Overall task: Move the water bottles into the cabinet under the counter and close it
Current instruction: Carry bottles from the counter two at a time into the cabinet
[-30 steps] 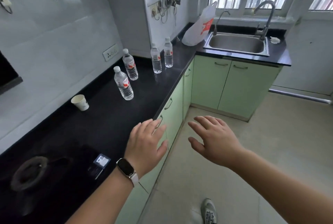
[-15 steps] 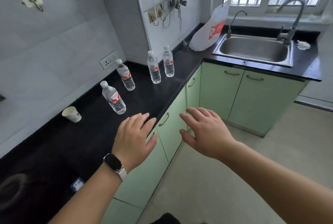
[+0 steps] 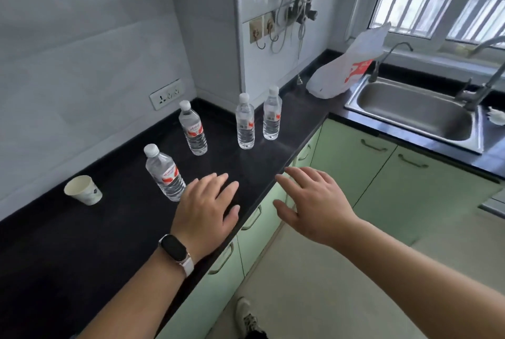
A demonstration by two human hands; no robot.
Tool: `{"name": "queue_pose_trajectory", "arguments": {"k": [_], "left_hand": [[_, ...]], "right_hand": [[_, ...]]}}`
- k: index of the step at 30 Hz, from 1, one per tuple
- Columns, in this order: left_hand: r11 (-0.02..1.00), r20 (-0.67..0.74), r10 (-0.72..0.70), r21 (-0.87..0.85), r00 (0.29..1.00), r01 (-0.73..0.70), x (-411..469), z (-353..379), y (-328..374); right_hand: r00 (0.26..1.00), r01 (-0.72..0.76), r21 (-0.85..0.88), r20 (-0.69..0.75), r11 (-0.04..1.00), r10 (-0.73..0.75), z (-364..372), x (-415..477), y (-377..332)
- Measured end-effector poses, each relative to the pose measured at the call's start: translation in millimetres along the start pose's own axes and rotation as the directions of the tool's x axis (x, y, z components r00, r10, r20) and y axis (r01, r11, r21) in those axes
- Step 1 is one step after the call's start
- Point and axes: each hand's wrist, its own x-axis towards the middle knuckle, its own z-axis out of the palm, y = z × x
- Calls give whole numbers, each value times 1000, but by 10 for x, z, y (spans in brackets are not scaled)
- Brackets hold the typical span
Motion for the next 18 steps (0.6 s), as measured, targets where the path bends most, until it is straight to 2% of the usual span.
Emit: {"name": "queue_pose_trajectory", "arguments": {"k": [10, 18], "left_hand": [[996, -54, -67, 61, 996, 70, 619, 206, -1072], [948, 10, -306, 100, 952, 303, 472, 269, -1525]], "right_hand": [[991, 120, 29, -71, 992, -118, 380, 1352, -125], [969, 248, 48, -8, 968, -248, 680, 2052, -272]]}}
